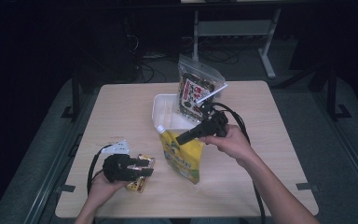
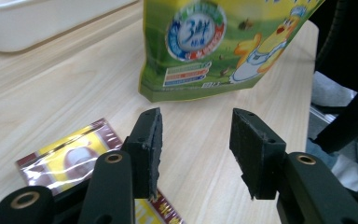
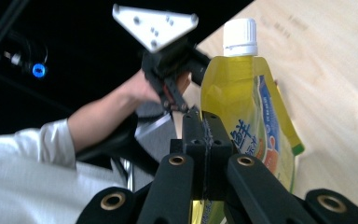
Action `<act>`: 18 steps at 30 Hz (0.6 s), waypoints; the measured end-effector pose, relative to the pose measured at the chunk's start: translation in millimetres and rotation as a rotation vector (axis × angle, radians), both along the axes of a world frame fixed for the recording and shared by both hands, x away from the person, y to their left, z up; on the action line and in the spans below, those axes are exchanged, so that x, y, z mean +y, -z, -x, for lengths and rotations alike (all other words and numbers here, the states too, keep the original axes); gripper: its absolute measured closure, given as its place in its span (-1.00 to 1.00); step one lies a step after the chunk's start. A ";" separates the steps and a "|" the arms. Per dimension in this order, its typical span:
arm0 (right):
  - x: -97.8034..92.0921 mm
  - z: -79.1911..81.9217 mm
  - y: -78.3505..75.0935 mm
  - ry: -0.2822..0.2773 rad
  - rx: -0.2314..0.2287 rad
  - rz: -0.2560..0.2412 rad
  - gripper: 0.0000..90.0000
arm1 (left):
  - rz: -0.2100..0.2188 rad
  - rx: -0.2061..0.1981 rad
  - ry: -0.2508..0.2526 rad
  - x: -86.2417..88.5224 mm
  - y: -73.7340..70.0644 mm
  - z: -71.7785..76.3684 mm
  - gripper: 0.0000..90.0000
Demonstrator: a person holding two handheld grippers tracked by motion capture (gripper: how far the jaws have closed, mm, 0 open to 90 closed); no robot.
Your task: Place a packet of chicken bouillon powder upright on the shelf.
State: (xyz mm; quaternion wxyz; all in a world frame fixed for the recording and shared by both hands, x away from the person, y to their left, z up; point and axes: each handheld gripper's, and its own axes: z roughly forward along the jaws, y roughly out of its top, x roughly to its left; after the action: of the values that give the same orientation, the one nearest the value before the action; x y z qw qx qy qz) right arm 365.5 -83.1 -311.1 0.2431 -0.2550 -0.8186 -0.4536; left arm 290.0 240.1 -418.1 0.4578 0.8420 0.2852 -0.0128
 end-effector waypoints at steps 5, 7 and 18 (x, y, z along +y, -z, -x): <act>-2.5 -4.5 -2.7 0.096 -0.002 -0.068 1.00 | -0.023 -0.018 -0.026 4.0 -1.8 0.8 0.12; -2.9 -5.3 -4.0 0.126 -0.013 -0.083 1.00 | -0.030 -0.023 -0.031 4.3 -2.1 1.0 0.11; -2.0 -10.3 -19.9 0.266 -0.051 -0.131 1.00 | -0.051 -0.032 -0.047 6.7 -1.9 0.6 0.08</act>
State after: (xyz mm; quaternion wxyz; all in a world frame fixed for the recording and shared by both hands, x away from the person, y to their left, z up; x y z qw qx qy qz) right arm 375.8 -85.1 -291.2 0.1761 -0.3332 -0.7522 -0.5405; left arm 289.4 246.8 -416.2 0.4407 0.8466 0.2978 0.0188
